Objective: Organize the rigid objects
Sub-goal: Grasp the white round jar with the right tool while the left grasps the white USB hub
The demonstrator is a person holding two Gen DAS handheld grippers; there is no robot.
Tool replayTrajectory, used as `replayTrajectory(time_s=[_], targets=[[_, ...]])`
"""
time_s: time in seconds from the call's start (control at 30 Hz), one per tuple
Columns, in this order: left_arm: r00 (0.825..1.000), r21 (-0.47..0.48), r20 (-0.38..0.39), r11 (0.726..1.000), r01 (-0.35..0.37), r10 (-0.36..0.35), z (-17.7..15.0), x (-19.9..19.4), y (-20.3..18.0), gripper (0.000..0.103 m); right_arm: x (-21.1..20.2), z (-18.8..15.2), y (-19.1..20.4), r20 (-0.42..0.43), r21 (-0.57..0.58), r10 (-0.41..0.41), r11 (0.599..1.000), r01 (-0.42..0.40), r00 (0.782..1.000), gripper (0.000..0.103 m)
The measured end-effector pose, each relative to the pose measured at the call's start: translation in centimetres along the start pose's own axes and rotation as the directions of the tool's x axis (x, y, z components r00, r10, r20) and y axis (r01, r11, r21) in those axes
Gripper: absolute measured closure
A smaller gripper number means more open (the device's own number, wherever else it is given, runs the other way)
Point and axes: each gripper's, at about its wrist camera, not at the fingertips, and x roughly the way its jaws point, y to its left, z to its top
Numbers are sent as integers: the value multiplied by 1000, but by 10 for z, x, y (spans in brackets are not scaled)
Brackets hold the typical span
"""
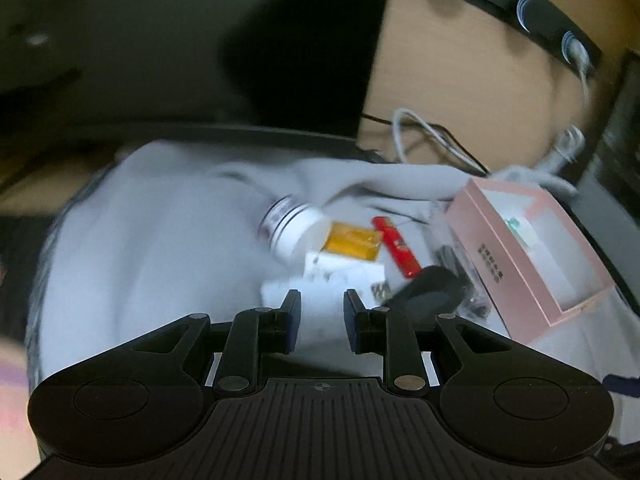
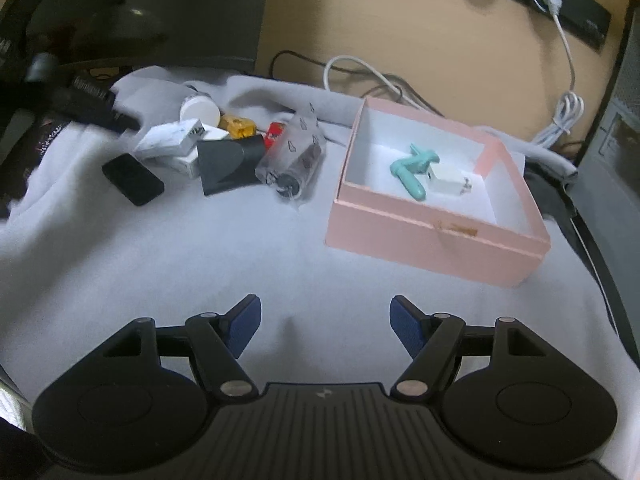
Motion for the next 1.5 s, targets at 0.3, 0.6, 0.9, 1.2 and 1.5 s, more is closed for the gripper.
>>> replayTrajectory(time_s=[0.3,0.6,0.9,1.2,1.5], targets=[[983,-114,-99,983,143,-154,20,49,33,77,9,10,4,-34,117,146,983,-141,989,31],[942,-123,-188,958,258,-278,-19,4,51,77,57,59,104,-5,-65,307,950,-306,952,31],[998,-58,52,998,-39,42,-15,-69,94,77,70,125,141,180,-119,239,968,-220,954,31],[999,-66,7,997,41,-41,-51,-83,82,77,184,199,151,77,-92,170,982,-163,982,38],[988,125,-80,982,138,-129,-68,-63,35,77,122,194,140,124,-163,238,963,-217,963,48]])
